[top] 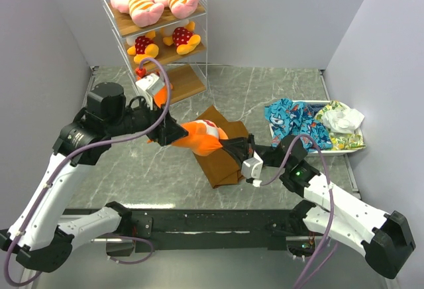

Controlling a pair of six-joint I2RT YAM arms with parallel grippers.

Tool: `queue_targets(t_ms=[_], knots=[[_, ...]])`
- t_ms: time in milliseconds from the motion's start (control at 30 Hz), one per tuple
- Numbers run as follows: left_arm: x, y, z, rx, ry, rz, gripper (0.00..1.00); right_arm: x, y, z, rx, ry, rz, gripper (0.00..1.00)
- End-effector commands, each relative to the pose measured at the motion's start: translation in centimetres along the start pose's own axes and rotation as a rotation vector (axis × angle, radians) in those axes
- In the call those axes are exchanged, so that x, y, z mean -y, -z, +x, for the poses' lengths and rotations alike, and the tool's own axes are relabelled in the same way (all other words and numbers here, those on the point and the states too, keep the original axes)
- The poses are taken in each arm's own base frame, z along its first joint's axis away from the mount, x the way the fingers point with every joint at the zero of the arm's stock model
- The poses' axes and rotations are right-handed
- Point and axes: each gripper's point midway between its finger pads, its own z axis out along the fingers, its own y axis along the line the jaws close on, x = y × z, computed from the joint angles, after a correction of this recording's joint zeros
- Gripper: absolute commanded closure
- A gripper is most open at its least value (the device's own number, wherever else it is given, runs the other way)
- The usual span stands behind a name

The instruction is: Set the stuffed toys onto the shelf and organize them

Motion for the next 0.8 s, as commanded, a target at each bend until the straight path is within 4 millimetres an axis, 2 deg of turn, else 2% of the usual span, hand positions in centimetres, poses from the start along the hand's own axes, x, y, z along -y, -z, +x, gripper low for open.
queue_targets(t_ms=[0,67,100,167,200,233,267,300,333,367,433,467,500,567,633,667,733,767], knots=[[1.0,0.5,1.6,-0.055,-0.012,0.064,0.31,3.2,-0.1,-1.8,0.036,0.111,0.084,1.00],[0.9,0.4,2.2,-0.073,-0.017,0.068,0.47,3.5,-0.2,-1.8,0.038,0.102,0.093,1.00],[0.9,0.4,2.5,-0.079,-0.012,0.072,0.67,3.7,-0.2,-1.6,0.027,0.097,0.104,1.00],[0.7,0.1,2.4,-0.068,-0.015,0.066,0.82,4.1,-0.3,-1.2,0.017,0.076,0.119,1.00],[0.4,0.1,2.7,-0.067,-0.014,0.054,0.95,4.3,-0.4,-1.2,0.016,0.062,0.125,0.95],[0.2,0.0,2.8,-0.061,-0.016,0.046,0.99,4.6,-0.5,-1.1,0.012,0.046,0.139,0.89],[-0.3,-0.2,3.1,-0.060,-0.015,0.030,0.99,4.7,-0.6,-1.3,0.028,-0.003,0.151,0.77],[-0.7,-0.2,3.1,-0.051,-0.011,0.009,0.99,4.8,-0.6,-1.6,0.046,-0.024,0.154,0.57],[-1.9,-0.3,3.1,-0.037,-0.005,-0.059,0.99,4.1,-0.7,-1.9,0.073,-0.054,0.140,0.52],[-2.7,-0.5,3.7,-0.039,0.013,-0.095,0.99,4.3,-0.7,-3.0,0.125,-0.113,0.157,0.50],[-4.6,-0.6,4.1,-0.019,0.026,-0.188,0.99,3.6,-0.6,-3.6,0.173,-0.198,0.157,0.48],[-5.4,-0.9,5.1,-0.029,0.051,-0.216,0.99,4.0,-0.5,-4.7,0.226,-0.270,0.184,0.48],[-5.7,-0.8,4.7,0.005,0.054,-0.234,0.99,4.0,-0.4,-4.8,0.242,-0.315,0.196,0.47],[-6.9,-0.7,5.3,0.039,0.096,-0.297,0.99,4.5,-0.4,-4.7,0.255,-0.476,0.241,0.47],[-7.8,-0.4,4.9,0.097,0.114,-0.352,0.99,5.7,-0.7,-4.9,0.256,-0.567,0.260,0.47],[-9.2,0.2,5.2,0.132,0.151,-0.434,0.99,5.2,-1.1,-4.3,0.227,-0.662,0.243,0.45],[-10.1,0.9,5.4,0.170,0.178,-0.497,0.99,6.5,-1.4,-4.3,0.209,-0.721,0.269,0.37],[-10.7,1.5,5.6,0.197,0.197,-0.539,0.99,6.1,-1.7,-3.5,0.168,-0.803,0.262,0.34]])
